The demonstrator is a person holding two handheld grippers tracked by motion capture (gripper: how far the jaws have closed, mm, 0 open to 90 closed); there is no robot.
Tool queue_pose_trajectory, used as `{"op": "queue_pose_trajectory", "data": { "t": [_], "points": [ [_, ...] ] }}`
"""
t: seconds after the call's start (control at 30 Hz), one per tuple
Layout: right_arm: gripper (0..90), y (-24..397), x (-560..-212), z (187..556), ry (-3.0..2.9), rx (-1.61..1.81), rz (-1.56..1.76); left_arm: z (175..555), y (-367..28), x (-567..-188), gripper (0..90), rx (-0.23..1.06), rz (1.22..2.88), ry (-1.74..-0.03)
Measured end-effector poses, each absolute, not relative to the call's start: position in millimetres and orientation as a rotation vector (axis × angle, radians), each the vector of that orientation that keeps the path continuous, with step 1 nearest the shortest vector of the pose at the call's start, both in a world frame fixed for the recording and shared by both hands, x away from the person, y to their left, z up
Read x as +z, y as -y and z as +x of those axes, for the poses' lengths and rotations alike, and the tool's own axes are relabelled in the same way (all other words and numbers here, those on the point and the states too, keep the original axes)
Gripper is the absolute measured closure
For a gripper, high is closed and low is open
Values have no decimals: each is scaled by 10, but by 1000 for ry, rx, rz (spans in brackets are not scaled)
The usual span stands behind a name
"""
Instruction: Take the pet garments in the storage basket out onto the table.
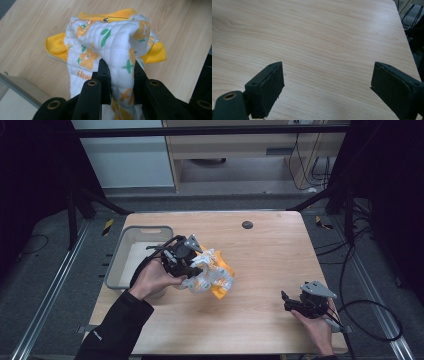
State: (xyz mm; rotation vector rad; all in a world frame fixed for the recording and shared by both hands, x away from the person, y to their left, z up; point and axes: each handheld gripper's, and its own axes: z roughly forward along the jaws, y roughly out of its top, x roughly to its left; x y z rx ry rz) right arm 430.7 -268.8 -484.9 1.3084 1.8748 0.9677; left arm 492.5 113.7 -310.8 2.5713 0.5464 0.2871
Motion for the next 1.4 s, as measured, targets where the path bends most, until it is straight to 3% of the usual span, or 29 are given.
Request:
{"op": "queue_pose_trajectory", "data": {
  "t": [1.4],
  "points": [
    [114, 2675, -4843, 4310, -1883, 1001, 1287, 4972, -637, -3863, 738, 121, 2716, -439]
  ]
}}
